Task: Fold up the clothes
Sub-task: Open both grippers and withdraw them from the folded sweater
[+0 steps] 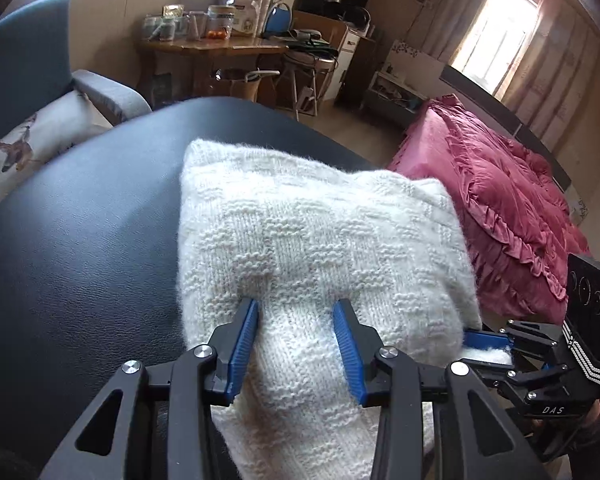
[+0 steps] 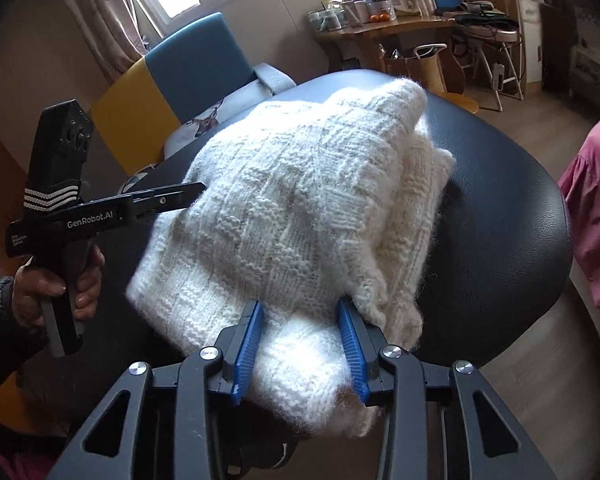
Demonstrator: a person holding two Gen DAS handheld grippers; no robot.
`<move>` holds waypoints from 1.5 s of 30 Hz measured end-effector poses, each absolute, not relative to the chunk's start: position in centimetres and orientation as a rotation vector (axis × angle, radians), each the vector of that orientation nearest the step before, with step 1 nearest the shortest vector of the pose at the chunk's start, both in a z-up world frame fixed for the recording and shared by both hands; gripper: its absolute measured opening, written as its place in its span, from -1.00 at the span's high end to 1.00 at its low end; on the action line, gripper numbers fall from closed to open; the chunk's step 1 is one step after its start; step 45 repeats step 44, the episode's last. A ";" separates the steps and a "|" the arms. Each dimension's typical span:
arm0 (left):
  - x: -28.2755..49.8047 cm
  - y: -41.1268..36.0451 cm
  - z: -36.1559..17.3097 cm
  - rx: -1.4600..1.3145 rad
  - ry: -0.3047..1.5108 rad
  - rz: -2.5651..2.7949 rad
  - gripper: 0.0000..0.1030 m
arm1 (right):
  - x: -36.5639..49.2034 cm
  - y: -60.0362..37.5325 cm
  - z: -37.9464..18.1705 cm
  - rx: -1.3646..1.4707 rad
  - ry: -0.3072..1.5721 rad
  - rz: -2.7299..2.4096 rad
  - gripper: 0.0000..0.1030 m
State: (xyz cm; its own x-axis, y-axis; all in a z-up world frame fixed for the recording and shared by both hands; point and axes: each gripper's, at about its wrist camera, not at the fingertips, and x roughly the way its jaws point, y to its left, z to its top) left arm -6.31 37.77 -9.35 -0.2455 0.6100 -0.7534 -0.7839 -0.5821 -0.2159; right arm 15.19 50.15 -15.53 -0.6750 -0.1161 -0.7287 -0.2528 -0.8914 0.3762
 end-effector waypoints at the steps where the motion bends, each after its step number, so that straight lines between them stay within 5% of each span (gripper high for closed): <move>1: -6.1 37.5 -9.0 -1.039 0.254 1.959 0.22 | 15.4 50.1 -15.2 -1.219 0.717 2.712 0.20; 3: -5.7 37.0 -8.3 -1.021 0.253 2.000 0.21 | 16.1 50.0 -14.0 -1.149 0.753 2.710 0.03; 6: -4.4 35.5 -6.2 -0.953 0.298 2.120 0.19 | 16.3 48.5 -11.1 -1.035 0.686 2.736 -0.62; 13: -0.7 32.7 -2.4 -0.897 0.368 2.283 0.19 | 15.2 44.4 -5.6 -0.786 0.422 2.652 -0.98; 45: 1.1 28.7 0.2 -0.890 0.288 2.432 0.19 | 12.3 40.7 -7.1 -0.890 0.319 2.553 -1.00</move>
